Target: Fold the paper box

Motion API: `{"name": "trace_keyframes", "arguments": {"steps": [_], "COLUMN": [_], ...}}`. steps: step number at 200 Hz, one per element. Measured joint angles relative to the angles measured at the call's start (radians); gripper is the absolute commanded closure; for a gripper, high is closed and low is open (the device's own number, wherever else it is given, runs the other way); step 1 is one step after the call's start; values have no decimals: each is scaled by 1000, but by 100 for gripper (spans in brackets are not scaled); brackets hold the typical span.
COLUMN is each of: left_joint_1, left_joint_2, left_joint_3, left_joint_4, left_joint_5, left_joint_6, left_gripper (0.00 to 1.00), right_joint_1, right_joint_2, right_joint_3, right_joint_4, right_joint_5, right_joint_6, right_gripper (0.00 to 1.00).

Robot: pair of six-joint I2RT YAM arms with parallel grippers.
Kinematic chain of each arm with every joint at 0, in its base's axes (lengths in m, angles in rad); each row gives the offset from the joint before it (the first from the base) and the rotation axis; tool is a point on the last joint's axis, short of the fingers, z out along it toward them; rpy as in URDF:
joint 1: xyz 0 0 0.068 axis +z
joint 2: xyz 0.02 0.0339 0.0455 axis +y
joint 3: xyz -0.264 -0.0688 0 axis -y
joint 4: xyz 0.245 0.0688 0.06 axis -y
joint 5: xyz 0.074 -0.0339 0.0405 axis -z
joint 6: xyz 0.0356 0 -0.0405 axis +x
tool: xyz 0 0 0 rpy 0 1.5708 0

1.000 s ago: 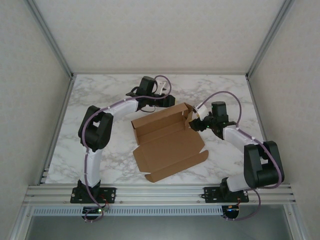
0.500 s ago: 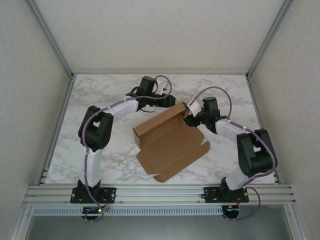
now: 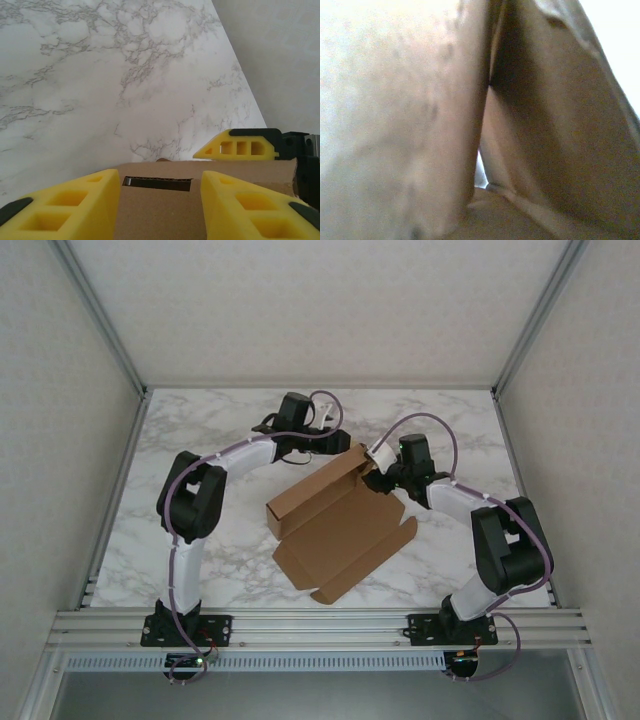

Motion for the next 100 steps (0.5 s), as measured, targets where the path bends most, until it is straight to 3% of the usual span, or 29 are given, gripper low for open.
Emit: {"name": "trace_keyframes", "arguments": {"steps": [24, 69, 100], "left_joint_1": [14, 59, 75], "left_joint_2": [11, 15, 35], "left_joint_3": [0, 0, 0], "left_joint_4": [6, 16, 29], "left_joint_5": [6, 17, 19], "left_joint_6": [-14, -45, -60], "left_gripper": [50, 51, 51], "right_joint_1": [-11, -18, -49], "right_joint_2": [3, 16, 16], "right_joint_3": [24, 79, 97], "right_joint_4": [-1, -9, -18], "right_joint_5": [-4, -66, -161], "right_joint_6": [11, 19, 14], "right_gripper": [60, 46, 47]}}
